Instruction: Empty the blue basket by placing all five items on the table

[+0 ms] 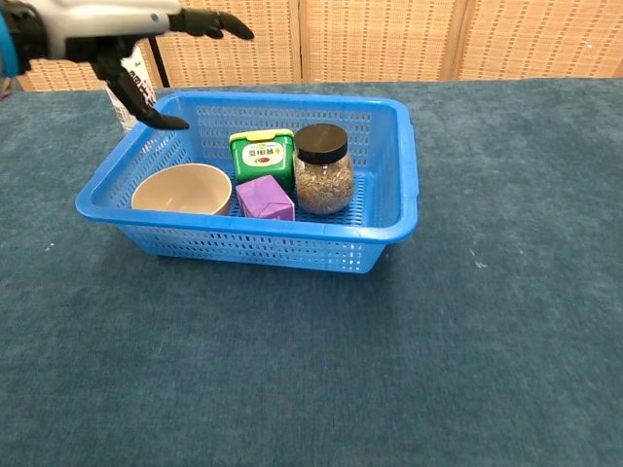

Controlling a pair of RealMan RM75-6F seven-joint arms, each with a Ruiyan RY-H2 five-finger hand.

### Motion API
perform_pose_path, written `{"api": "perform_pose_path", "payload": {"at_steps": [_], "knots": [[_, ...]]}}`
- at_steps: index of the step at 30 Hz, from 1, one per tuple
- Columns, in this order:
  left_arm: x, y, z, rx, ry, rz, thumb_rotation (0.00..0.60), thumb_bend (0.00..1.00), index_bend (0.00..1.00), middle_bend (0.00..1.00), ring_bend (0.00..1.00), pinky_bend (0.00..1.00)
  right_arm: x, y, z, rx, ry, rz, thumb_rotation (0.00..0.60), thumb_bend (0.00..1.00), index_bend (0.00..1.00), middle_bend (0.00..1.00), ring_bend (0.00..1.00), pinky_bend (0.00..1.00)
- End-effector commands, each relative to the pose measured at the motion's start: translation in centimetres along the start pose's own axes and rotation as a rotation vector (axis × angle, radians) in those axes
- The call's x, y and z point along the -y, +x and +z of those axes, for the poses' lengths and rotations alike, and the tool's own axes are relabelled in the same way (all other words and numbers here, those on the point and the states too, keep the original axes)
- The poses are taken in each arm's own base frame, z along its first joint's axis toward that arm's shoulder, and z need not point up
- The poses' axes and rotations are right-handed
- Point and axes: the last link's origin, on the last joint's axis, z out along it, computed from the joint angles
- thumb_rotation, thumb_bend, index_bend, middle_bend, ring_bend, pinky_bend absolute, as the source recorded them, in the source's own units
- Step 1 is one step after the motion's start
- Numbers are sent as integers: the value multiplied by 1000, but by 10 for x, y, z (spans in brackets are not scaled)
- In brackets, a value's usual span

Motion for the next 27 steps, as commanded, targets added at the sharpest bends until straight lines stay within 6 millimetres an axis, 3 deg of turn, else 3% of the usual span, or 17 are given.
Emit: {"api": "perform_pose_path", "payload": {"at_steps": [1, 12, 24, 27], "knots": [[-34, -28, 41, 91, -7, 28, 600, 259, 0, 0, 0, 0, -1, 0, 1, -1, -5, 2, 600, 0, 0, 0, 0, 0], [-63, -51, 94, 142, 55, 50, 600, 259, 0, 0, 0, 0, -9, 4, 4, -9, -37, 14, 600, 0, 0, 0, 0, 0], [-84, -52, 120, 141, 83, 72, 600, 266, 0, 0, 0, 0, -15, 6, 7, -12, -61, 21, 600, 0, 0, 0, 2, 0], [-87, -51, 124, 140, 97, 63, 600, 294, 69, 15, 6, 83, -16, 6, 7, -13, -63, 22, 600, 0, 0, 0, 4, 0]]}}
